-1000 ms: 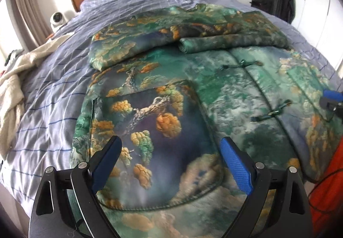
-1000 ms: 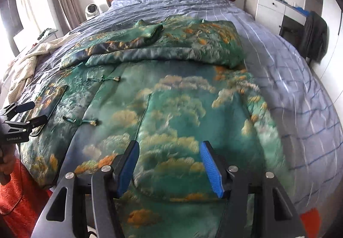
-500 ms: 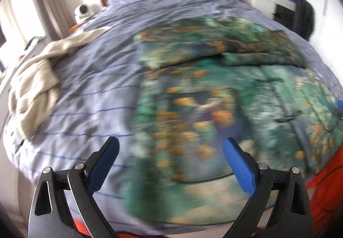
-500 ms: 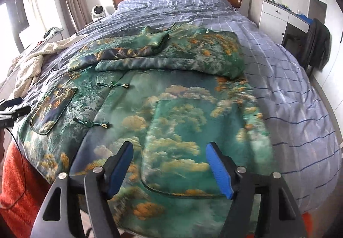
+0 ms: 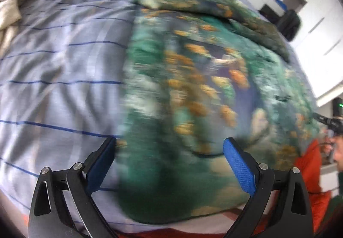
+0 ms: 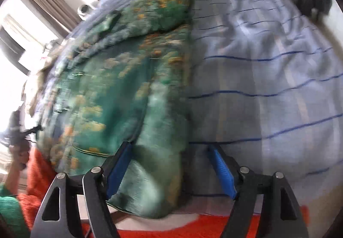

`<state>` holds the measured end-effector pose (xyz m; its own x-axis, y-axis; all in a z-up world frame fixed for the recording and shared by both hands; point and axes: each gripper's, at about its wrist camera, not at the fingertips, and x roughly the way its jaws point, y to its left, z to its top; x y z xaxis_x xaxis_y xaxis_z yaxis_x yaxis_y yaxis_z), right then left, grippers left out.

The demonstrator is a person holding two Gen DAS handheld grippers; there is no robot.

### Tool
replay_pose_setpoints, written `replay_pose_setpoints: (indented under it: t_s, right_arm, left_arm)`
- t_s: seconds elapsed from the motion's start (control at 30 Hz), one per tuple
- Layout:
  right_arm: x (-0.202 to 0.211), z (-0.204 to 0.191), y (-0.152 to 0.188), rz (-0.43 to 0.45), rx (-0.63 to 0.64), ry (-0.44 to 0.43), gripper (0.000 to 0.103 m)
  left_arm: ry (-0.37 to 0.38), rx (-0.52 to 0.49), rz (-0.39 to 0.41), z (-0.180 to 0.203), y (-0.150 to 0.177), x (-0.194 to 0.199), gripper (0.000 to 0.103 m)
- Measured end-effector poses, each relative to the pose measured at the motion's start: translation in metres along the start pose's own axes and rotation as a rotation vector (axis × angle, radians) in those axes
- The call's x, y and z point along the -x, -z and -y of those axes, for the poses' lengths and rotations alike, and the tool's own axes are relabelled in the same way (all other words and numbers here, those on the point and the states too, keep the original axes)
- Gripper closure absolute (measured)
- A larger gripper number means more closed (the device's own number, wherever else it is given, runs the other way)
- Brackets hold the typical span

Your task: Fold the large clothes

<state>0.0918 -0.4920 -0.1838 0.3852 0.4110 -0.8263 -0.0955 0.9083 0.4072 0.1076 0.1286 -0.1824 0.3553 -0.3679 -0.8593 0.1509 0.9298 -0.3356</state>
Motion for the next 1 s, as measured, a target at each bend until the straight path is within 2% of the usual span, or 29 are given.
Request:
replay_pose_setpoints:
  t_s: [0.03, 0.1, 0.17, 0.23, 0.27, 0.3, 0.33, 0.37, 0.4, 0.47, 0.57, 0.67, 0.73, 0.87, 1.0]
  right_arm:
    - [-0.005, -0.002, -0.001, -0.018, -0.014, -0.084, 0.027]
    - [-0.016, -0.012, -0.002, -0.063, -0.036, -0.155, 0.027]
    - [-0.021, -0.023, -0.003, -0.093, 0.032, -0.12, 0.028]
    - [-0.028, -0.033, -0.004, -0.152, 0.097, -0.06, 0.028]
    - [-0.029, -0.034, -0.005, -0.171, 0.097, -0.054, 0.033]
    - [-0.029, -0.036, -0.008, -0.184, 0.092, -0.051, 0.041]
    - [-0.028, -0.038, -0.01, -0.185, 0.094, -0.041, 0.071]
    - [-0.026, -0.038, -0.013, -0.177, 0.088, -0.042, 0.082]
    - [-0.021, -0.039, -0.018, -0.162, 0.055, -0.075, 0.086]
    - [-0.01, -0.047, -0.027, -0.133, 0.04, -0.1, 0.088]
    - [0.024, -0.062, -0.04, -0.041, 0.014, -0.165, 0.088]
    - [0.05, -0.073, -0.042, 0.007, 0.01, -0.181, 0.088]
    - [0.059, -0.071, -0.034, 0.006, -0.003, -0.182, 0.089]
    - [0.07, -0.066, 0.005, -0.031, -0.059, -0.183, 0.09]
    - [0.086, -0.066, 0.049, -0.071, -0.171, -0.259, 0.09]
  left_arm:
    - [0.017, -0.007, -0.005, 0.008, 0.001, -0.002, 0.005]
    - [-0.02, -0.049, -0.022, 0.02, 0.004, -0.007, 0.007]
    - [-0.08, -0.088, -0.058, 0.026, 0.003, -0.013, 0.012]
    - [-0.102, -0.098, -0.08, 0.03, 0.002, -0.014, 0.02]
    - [-0.108, -0.093, -0.093, 0.031, 0.001, -0.013, 0.025]
    - [-0.117, -0.081, -0.101, 0.031, -0.002, -0.012, 0.044]
    - [-0.116, -0.069, -0.106, 0.032, -0.005, -0.011, 0.071]
    - [-0.102, -0.045, -0.111, 0.032, -0.009, -0.008, 0.081]
    - [-0.077, -0.013, -0.107, 0.032, -0.014, -0.002, 0.087]
    - [-0.056, 0.017, -0.076, 0.036, -0.023, 0.012, 0.09]
    - [-0.002, 0.029, 0.003, 0.044, -0.029, 0.045, 0.09]
    - [0.029, 0.037, 0.036, 0.044, -0.024, 0.067, 0.09]
    - [0.025, 0.033, 0.022, 0.045, -0.014, 0.068, 0.09]
    - [-0.007, 0.053, -0.053, 0.035, 0.023, 0.074, 0.09]
    - [0.042, 0.085, -0.105, 0.026, 0.057, 0.096, 0.09]
